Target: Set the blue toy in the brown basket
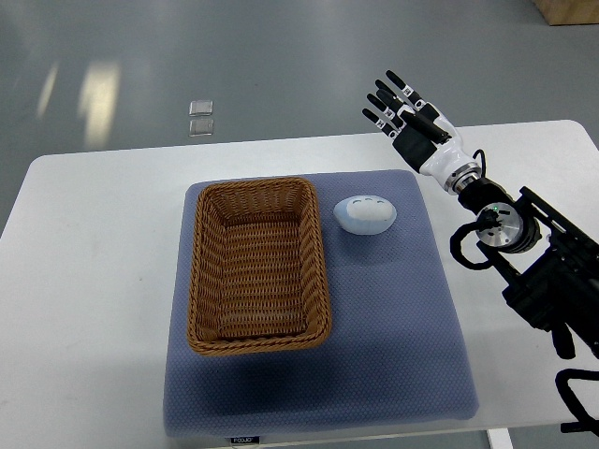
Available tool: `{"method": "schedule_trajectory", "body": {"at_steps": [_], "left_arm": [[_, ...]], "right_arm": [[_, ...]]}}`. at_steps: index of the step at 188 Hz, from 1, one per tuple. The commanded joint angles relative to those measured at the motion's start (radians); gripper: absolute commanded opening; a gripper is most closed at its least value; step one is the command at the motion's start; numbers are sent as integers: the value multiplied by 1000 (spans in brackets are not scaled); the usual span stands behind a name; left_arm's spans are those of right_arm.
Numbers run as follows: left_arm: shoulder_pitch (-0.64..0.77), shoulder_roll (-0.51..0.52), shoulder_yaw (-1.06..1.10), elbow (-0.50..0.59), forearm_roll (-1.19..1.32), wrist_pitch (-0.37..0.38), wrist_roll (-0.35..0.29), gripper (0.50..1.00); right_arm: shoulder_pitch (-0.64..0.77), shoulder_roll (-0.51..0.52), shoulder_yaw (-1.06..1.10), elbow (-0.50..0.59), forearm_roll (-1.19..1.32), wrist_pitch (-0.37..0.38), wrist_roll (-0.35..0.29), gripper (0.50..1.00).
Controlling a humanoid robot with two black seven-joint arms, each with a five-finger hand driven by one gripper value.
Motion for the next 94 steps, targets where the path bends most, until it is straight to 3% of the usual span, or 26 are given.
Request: {"method": "schedule_trajectory", "body": {"at_steps": [1,94], "left_arm": [[0,0,0,0,-1,2,0,1000],[2,0,0,-6,-2,0,0,1000]], "right_arm": [[1,-3,-5,0,0,3,0,909],[7,-5,-40,0,-1,1,0,909]]}}
